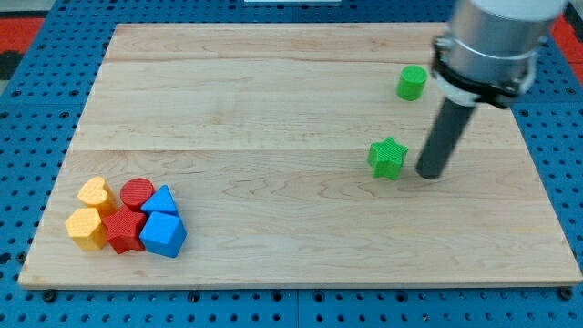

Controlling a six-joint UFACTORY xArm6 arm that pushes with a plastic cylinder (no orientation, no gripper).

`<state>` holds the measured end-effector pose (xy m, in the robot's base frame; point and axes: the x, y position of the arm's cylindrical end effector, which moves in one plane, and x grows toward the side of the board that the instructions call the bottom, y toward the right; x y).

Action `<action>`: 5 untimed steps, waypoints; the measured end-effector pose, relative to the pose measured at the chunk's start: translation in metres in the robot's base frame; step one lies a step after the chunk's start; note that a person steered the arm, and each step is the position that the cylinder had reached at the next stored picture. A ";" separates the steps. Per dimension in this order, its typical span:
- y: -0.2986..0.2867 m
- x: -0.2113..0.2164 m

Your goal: Slide the green star towards the top left

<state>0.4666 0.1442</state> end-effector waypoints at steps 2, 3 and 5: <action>-0.066 -0.112; -0.001 -0.095; 0.104 0.009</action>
<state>0.4753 0.2484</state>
